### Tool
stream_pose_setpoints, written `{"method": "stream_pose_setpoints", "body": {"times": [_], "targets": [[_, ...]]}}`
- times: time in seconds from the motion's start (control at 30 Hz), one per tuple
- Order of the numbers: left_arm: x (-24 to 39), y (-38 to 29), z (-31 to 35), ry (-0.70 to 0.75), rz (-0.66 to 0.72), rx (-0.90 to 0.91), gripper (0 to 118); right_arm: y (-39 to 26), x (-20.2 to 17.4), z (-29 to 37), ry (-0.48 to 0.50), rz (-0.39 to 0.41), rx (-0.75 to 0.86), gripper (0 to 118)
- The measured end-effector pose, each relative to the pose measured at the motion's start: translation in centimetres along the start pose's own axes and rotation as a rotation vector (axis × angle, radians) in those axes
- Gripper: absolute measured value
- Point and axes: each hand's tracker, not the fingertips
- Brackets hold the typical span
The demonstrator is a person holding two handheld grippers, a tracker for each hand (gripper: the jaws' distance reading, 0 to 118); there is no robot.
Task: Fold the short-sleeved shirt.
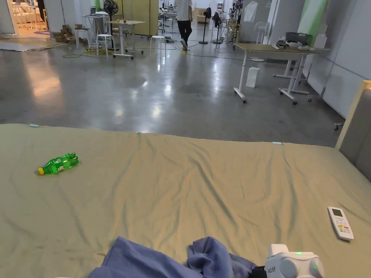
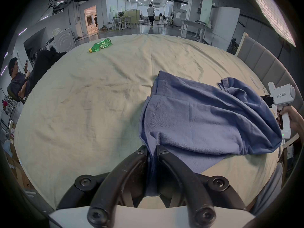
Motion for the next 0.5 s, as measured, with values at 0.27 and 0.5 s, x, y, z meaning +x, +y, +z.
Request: {"method": "stream_pose_setpoints", "body": {"times": [0.27,0.5], "targets": [[-0.1,-0.2,-0.6,0.009,0.003,-0.004,10,-0.4,-2.0,1.0,0.035,0.039,0.007,10],[0.3,0.6,1.0,0.002,0.001,0.034,10,-0.8,-1.5,3.9,0.056,0.004,0.107,8]]}}
